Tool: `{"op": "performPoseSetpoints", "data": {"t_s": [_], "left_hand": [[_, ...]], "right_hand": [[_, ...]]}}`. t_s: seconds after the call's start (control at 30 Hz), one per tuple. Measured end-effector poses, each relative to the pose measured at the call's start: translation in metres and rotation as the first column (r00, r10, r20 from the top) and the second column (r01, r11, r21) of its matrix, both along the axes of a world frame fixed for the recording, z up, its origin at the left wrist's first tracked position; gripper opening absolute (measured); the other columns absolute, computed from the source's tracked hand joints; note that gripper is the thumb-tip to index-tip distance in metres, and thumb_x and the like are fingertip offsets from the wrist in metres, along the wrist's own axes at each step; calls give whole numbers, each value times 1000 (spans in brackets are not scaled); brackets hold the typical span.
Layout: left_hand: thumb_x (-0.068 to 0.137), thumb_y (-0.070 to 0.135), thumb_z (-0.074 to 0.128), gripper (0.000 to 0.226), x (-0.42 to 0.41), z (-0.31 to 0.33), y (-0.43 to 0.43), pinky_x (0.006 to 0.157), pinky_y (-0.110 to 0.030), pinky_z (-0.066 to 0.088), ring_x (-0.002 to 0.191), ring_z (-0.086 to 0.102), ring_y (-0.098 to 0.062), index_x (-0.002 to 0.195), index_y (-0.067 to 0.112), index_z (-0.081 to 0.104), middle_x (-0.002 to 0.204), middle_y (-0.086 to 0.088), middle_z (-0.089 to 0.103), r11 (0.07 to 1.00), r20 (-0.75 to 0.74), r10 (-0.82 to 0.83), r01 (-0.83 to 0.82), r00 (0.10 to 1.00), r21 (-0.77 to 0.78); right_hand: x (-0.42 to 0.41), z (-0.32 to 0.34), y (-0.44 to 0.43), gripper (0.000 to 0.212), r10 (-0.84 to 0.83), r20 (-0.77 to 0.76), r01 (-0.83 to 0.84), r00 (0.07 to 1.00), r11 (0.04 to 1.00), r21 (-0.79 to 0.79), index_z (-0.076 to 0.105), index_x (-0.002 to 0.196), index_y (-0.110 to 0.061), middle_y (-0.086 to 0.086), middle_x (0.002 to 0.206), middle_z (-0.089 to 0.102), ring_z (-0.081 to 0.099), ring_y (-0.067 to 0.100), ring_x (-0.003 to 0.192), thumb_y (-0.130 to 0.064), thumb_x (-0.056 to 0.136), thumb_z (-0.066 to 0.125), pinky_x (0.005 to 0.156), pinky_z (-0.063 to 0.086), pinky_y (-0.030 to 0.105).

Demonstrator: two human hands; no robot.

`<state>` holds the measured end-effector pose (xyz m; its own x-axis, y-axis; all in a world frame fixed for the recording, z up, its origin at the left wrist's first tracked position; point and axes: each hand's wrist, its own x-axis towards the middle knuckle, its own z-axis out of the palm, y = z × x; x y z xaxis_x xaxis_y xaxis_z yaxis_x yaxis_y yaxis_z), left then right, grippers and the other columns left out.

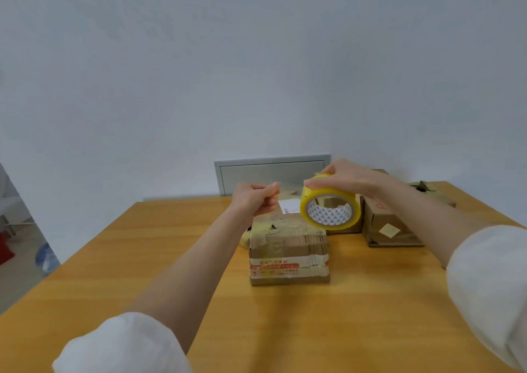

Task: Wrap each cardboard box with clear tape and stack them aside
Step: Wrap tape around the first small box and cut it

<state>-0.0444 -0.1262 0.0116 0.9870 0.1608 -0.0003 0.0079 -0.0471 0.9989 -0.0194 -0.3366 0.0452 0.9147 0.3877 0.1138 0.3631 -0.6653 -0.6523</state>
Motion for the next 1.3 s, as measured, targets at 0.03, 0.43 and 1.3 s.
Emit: {"op": "performPoseSetpoints", "data": {"t_s": [0.03, 0.43, 1.3], "left_hand": [[87, 18, 69, 15, -1, 0, 1, 55, -20, 53, 48, 57, -5, 83, 4, 70, 54, 2, 61, 1000, -1, 4, -4, 1000, -6], [86, 17, 69, 17, 6, -7, 8, 54, -20, 56, 46, 57, -4, 88, 0, 69, 57, 0, 60, 999, 4, 47, -47, 999, -1], [90, 16, 65, 19, 1, -30, 53, 48, -17, 51, 47, 51, -7, 86, -3, 67, 62, -3, 56, 975, 29, 220, -220, 975, -24]], "right_hand": [[0, -1, -2, 70, 3, -12, -3, 1000, 1000, -3, 68, 110, 0, 24, 107, 66, 64, 37, 99, -62, 80, 60, 75, 50, 31], [7, -2, -15, 35, 65, -16, -65, 998, 997, -28, 65, 102, -22, -3, 96, 64, 59, 11, 89, -52, 87, 56, 72, 46, 22], [20, -32, -26, 28, -72, 75, 90, 995, 957, -277, 64, 92, -18, -1, 84, 59, 53, 10, 74, -45, 91, 57, 66, 43, 24]]}}
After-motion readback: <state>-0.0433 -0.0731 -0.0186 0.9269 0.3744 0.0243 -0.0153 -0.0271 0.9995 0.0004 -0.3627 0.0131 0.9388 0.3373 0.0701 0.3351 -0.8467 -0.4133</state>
